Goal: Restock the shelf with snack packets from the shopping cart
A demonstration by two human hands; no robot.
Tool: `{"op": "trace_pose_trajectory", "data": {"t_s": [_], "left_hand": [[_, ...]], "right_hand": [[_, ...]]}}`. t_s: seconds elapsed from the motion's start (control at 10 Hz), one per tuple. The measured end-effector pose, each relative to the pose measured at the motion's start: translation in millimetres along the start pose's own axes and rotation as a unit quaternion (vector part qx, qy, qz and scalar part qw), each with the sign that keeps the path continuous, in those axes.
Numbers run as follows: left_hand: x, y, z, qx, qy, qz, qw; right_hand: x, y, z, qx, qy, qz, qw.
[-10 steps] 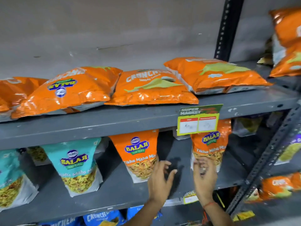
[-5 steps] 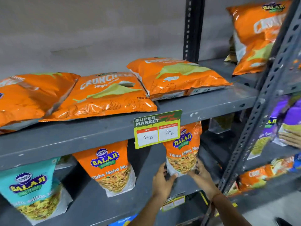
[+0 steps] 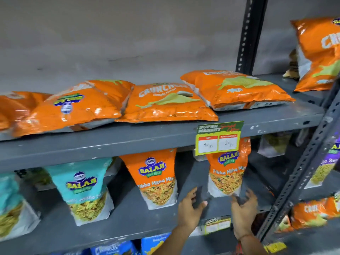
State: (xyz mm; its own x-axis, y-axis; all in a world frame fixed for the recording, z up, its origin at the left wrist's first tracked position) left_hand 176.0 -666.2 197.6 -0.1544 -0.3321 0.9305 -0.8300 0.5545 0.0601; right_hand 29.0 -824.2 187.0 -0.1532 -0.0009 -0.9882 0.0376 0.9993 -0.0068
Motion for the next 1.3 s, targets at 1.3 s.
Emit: {"op": "trace_pose_trajectory", "data": {"t_s": [1.3], "left_hand": [[-264.4,75.1,-568.9,0.408,0.151,-0.076,0.897]], "right_hand": [[-36.4,569.1,421.7,-0.596,0.075,-0.165,0.782]]}}
Point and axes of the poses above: each hand's wrist, its own y-axis away from the middle knuckle, its own z-axis out of the palm, x = y × z, the point moved 7 cm from there along -y, towards the middle knuckle, and after that the axes turned 7 degrees about x, right-handed, at the moved point
